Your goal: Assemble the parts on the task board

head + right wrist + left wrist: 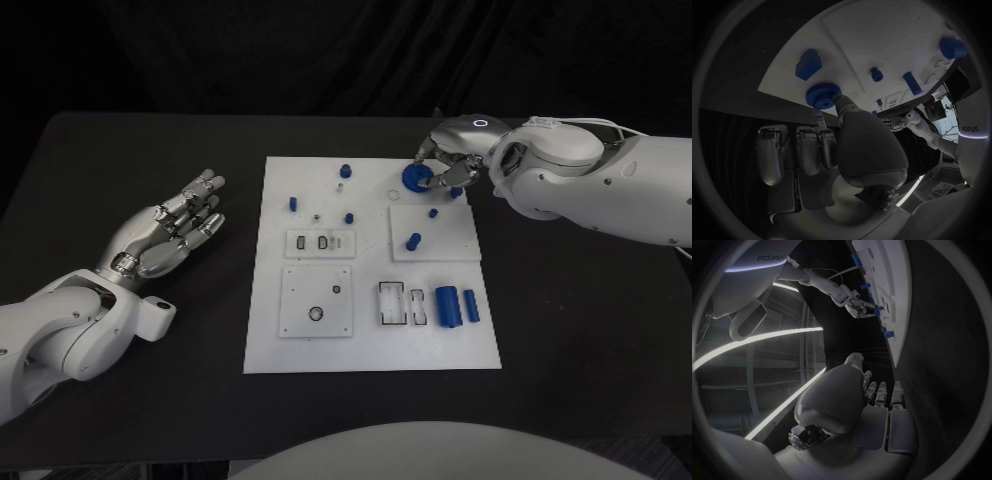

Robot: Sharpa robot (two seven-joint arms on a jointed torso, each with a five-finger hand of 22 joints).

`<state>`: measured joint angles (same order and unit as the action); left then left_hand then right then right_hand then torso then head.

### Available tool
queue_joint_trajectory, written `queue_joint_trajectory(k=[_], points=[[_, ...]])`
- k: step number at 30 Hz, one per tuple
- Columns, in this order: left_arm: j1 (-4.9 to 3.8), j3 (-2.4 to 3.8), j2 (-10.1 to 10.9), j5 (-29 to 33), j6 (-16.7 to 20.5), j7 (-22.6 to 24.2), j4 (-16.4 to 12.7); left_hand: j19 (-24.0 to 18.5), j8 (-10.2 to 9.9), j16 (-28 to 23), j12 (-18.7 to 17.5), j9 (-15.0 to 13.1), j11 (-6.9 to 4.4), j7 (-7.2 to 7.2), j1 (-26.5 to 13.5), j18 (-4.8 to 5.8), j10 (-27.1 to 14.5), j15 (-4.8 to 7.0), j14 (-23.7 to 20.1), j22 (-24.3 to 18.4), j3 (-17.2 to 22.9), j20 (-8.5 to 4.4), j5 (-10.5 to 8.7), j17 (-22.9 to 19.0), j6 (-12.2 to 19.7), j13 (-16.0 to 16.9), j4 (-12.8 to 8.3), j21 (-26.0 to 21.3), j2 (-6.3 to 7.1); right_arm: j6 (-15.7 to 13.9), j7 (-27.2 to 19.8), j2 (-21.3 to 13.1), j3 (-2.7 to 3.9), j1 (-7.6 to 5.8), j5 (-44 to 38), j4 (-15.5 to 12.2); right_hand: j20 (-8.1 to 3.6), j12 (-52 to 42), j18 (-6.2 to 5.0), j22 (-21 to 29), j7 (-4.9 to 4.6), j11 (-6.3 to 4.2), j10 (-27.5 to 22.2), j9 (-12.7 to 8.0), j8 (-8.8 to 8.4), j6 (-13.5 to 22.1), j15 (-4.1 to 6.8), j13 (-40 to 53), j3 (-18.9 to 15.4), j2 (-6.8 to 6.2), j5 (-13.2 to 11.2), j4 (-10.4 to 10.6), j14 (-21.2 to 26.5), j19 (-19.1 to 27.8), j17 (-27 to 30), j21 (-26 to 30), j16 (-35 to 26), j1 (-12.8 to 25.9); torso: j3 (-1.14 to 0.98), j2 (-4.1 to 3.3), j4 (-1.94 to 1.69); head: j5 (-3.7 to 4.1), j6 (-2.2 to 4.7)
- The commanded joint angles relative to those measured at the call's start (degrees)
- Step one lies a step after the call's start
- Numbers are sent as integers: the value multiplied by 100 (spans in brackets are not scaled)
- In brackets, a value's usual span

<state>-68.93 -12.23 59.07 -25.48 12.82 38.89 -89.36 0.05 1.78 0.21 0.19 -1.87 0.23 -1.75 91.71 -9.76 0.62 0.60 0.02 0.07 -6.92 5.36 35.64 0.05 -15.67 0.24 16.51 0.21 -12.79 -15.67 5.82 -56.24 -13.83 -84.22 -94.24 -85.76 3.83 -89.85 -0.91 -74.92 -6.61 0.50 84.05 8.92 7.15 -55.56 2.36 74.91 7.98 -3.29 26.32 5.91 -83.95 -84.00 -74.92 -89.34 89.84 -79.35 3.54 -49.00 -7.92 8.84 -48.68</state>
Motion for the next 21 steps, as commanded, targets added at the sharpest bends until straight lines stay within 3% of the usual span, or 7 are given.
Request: queue_joint_trajectory(k=[1, 6, 13, 21], points=[[-10, 3, 11, 25, -72, 869, -12, -5, 9, -21, -4, -4, 29, -6, -51, -14, -5, -42, -2, -7, 16, 34, -15, -5, 21, -8, 9, -21, 6, -95, -91, -35, -37, 57, -54, -35, -24, -15, 78, -1491, 172, -36, 595, 1230, 837, -88, 42, 1509, 236, 121, 91, -262, -605, -566, -1508, -28, 16, -96, -1, -1, -4, -4, 14], [-10, 3, 10, 25, -83, 867, -5, -5, 10, -21, -3, -6, 32, -13, -57, -14, -4, -45, -2, -7, 17, 36, -15, -5, 10, -8, 9, -21, 4, -317, -244, -54, -35, 11, -54, -181, -23, -15, 91, -1508, 190, -37, 595, 1477, 1030, -22, 55, 1509, 267, 134, 130, -288, -605, -600, -1508, -66, 16, -64, 0, -1, -2, -6, 24], [-10, 3, 1, 25, -91, 863, 2, -5, 11, -21, -3, -6, 35, -17, -62, -14, -4, -47, -2, -7, 18, 38, -13, -5, 10, -8, 9, -21, 3, -364, -323, 8, -34, -164, -54, -473, -25, -15, 91, -1508, 190, -38, 595, 1593, 1098, 56, 56, 1509, 266, 129, 51, -256, -605, -600, -1508, -66, 16, 7, 1, -1, 0, -2, 31], [-9, 3, -14, 25, -93, 856, -2, -5, 12, -21, -3, -6, 39, -23, -69, -13, -4, -51, -2, -7, 20, 41, -11, -5, 7, -8, 8, -21, 2, -284, -450, 337, -33, -234, -54, -610, -27, -15, 91, -1508, 189, -38, 595, 1633, 1106, 114, 57, 1509, 267, 125, 9, -231, -605, -600, -1508, -66, 16, 51, 3, 0, -3, 4, 52]])
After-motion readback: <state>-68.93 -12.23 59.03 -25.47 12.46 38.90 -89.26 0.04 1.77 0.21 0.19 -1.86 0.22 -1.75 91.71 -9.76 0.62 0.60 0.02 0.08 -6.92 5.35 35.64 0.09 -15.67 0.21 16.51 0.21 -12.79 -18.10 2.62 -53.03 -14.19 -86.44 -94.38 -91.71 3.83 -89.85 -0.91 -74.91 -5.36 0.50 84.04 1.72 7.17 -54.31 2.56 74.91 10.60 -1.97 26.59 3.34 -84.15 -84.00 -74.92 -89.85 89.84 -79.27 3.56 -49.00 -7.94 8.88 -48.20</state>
